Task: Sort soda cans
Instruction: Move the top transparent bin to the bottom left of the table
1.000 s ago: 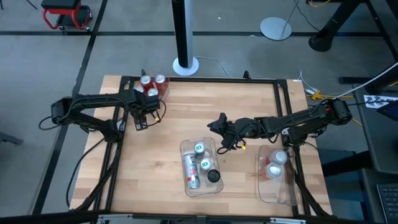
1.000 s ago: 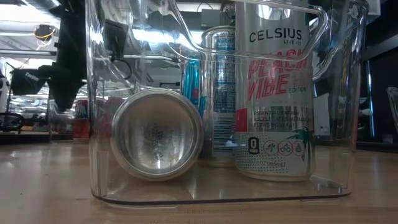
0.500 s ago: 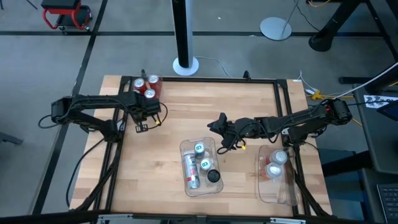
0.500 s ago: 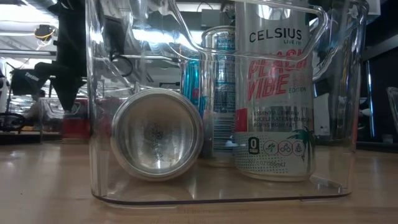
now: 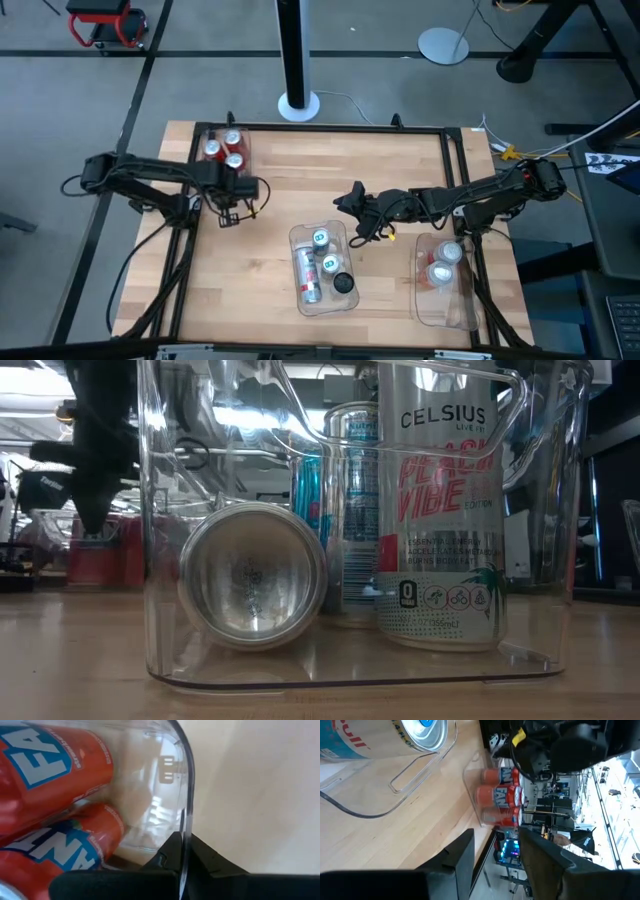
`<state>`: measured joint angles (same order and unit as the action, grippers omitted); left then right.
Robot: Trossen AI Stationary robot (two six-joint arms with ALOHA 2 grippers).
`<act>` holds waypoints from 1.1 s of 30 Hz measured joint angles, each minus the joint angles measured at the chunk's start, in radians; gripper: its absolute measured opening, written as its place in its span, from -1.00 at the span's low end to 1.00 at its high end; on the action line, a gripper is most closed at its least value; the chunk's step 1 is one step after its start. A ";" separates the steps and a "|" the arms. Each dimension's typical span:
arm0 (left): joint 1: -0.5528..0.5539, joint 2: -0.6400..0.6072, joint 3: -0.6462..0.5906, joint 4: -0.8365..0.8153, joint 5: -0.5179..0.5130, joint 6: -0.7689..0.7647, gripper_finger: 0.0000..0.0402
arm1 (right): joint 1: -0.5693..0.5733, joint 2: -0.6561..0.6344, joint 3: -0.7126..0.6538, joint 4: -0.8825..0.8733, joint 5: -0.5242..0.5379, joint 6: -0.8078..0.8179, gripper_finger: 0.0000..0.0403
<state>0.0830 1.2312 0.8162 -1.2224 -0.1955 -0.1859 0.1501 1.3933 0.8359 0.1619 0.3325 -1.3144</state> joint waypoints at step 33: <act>-0.775 0.004 0.037 0.337 0.265 -0.864 -0.99 | 0.000 0.000 0.000 -0.002 0.000 0.000 -0.23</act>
<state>-0.6918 1.2354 0.8531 -0.8854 0.0697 -1.0499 0.1501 1.3933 0.8356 0.1603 0.3321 -1.3144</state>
